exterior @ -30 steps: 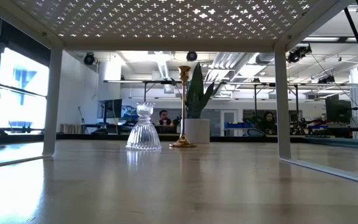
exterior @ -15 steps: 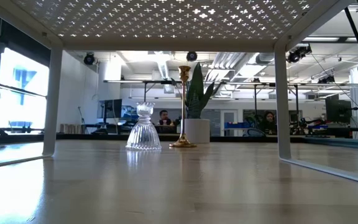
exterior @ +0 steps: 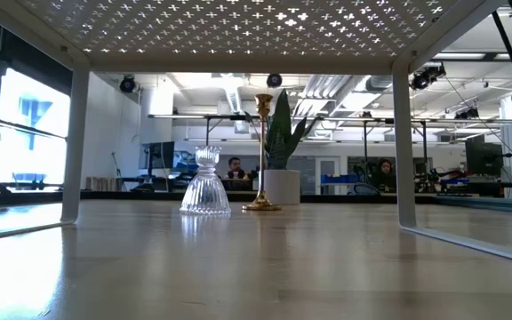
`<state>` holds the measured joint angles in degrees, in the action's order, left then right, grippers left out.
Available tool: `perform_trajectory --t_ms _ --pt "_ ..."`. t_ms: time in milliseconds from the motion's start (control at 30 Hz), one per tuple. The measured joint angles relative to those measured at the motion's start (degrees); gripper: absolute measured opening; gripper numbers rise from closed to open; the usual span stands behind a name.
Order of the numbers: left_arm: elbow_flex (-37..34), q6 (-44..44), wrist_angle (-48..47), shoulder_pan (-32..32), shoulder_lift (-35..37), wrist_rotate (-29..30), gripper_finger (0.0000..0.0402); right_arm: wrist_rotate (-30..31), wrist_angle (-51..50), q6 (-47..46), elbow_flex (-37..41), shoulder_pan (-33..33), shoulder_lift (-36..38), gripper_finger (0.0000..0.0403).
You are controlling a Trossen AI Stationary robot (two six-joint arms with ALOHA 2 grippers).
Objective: Pick & Place candle stick holders
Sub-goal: Put the bottom gold candle holder on the shelf
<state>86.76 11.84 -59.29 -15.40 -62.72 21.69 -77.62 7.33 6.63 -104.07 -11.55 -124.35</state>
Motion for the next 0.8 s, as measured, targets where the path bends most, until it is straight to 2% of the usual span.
perform_trajectory --t_ms 167,367,800 --pt "0.00 0.00 0.00 -0.02 0.00 0.00 0.0095 -3.70 1.49 -1.67 0.00 0.33 0.00 0.0177" --pt "0.00 0.00 -0.02 -0.01 0.00 0.00 0.0095 -1.15 1.45 -1.72 -0.01 0.12 0.00 0.0177" --pt "0.00 0.00 -0.48 -0.02 0.00 -0.02 0.0095 -2.06 1.22 -2.79 0.00 -0.07 0.02 0.0177"
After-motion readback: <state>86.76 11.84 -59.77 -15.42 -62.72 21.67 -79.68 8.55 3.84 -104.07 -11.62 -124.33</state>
